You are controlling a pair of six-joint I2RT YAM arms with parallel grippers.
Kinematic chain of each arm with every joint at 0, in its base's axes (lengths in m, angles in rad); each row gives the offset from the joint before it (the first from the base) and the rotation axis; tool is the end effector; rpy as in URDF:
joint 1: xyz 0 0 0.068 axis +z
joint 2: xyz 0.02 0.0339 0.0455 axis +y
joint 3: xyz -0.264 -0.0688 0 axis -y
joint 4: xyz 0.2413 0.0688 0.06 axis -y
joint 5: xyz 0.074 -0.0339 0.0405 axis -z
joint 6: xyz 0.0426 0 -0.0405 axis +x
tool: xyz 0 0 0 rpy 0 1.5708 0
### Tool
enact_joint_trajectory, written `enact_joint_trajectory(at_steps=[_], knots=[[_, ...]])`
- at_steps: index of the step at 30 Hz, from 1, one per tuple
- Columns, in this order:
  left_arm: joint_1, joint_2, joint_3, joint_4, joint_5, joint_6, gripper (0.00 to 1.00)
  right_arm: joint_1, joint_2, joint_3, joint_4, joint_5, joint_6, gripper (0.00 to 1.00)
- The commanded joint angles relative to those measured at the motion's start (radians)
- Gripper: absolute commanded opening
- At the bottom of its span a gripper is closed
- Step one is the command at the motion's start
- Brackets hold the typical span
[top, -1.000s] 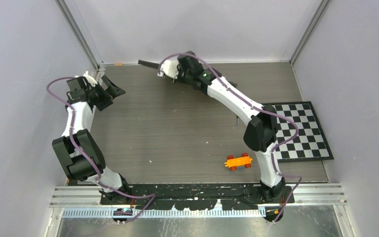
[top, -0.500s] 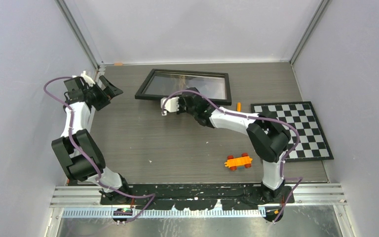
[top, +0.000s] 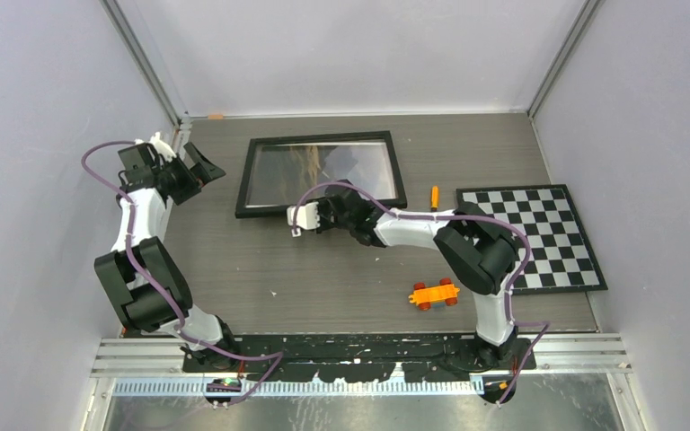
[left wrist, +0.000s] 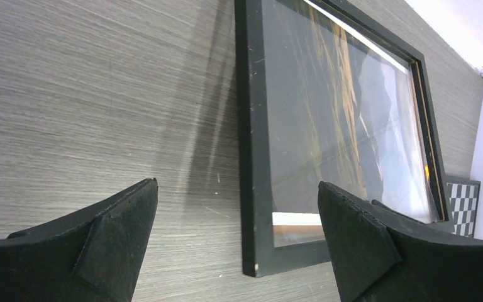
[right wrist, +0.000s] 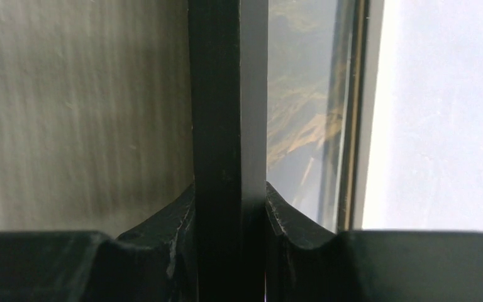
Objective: Take the photo out of the frame
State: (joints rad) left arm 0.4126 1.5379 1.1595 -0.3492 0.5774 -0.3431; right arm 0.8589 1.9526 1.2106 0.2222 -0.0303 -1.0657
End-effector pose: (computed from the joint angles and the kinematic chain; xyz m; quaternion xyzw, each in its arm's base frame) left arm 0.3205 0.1149 0.2710 -0.2144 0.8560 -0.2460 0.4011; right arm 0.2851 0.3324 0.1817 -0.7141 0.4882 -0.0387 0.5003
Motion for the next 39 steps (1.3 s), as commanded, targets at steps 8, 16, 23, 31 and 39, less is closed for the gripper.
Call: enact_joint_trajectory(at_steps=[8, 16, 23, 31, 39], knots=[[0.006, -0.065, -0.045, -0.009, -0.002, 0.049, 1.00, 0.060, 0.075, 0.004, -0.060, -0.097, 0.181, 0.29], [0.006, -0.043, -0.024, -0.017, -0.008, 0.064, 1.00, 0.059, 0.047, 0.030, -0.190, -0.148, 0.275, 0.71], [-0.050, 0.025, 0.122, -0.133, 0.034, 0.246, 1.00, 0.040, 0.025, 0.131, -0.342, -0.178, 0.356, 0.85], [-0.202, 0.328, 0.541, -0.455, 0.053, 0.552, 1.00, -0.076, -0.025, 0.324, -0.673, -0.240, 0.575, 0.91], [-0.300, 0.708, 1.011, -0.578, 0.036, 0.606, 1.00, -0.248, -0.132, 0.292, -0.901, -0.301, 0.722, 0.91]])
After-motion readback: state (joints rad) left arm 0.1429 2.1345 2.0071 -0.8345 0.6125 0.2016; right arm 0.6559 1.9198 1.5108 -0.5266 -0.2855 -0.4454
